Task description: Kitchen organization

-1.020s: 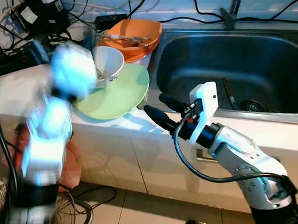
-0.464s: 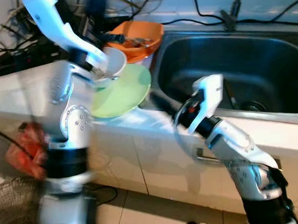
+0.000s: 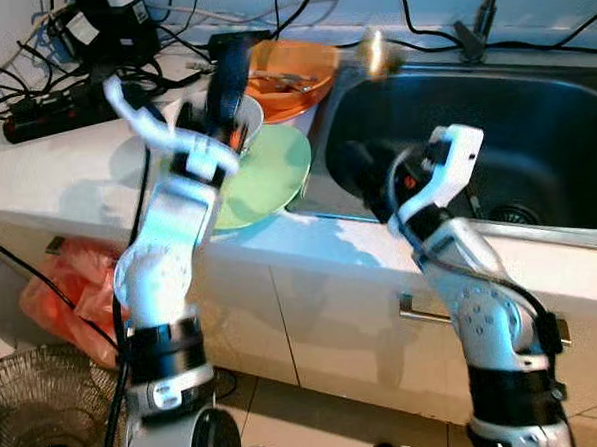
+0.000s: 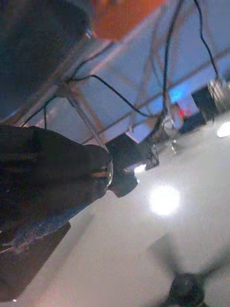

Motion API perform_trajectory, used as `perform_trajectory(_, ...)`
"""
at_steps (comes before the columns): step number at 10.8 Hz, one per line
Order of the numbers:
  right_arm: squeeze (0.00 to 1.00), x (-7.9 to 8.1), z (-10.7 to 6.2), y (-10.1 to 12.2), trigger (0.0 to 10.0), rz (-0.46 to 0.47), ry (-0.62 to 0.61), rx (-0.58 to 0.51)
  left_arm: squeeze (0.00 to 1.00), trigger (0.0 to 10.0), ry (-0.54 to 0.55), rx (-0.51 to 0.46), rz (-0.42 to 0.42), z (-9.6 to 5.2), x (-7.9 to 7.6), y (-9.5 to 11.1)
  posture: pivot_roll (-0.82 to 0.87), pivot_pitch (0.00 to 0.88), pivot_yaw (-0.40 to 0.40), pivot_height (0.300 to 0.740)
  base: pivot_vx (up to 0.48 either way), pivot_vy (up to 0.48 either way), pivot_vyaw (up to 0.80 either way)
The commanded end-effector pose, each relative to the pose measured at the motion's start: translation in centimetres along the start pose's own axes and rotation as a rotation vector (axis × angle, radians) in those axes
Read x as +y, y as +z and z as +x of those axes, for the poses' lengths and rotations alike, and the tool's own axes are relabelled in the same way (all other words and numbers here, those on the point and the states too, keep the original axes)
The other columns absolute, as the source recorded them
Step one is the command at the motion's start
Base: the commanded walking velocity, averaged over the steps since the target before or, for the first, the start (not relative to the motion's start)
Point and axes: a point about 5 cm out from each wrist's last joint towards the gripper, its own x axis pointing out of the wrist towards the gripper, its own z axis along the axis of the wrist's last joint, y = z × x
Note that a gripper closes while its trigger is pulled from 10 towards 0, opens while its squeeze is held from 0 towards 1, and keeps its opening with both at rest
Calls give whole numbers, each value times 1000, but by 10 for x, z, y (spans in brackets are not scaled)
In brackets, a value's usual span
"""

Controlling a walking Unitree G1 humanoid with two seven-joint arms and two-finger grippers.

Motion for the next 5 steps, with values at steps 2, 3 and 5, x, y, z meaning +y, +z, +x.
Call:
perform_trajectory(2, 0, 5, 6, 3, 10000, 118, 16, -20, 0, 0, 15, 7, -75, -6, 4, -1, 91, 56, 91, 740, 0, 0, 0)
perform_trajectory(3, 0, 9, 9, 6, 10000, 228, 41, -33, 0, 0, 28, 32, -105, -10, 7, -9, 87, 58, 91, 740, 0, 0, 0)
perform_trajectory(5, 0, 12, 11, 7, 10000, 274, 61, -40, 0, 0, 38, 47, -141, -12, 9, -16, 87, 57, 92, 740, 0, 0, 0)
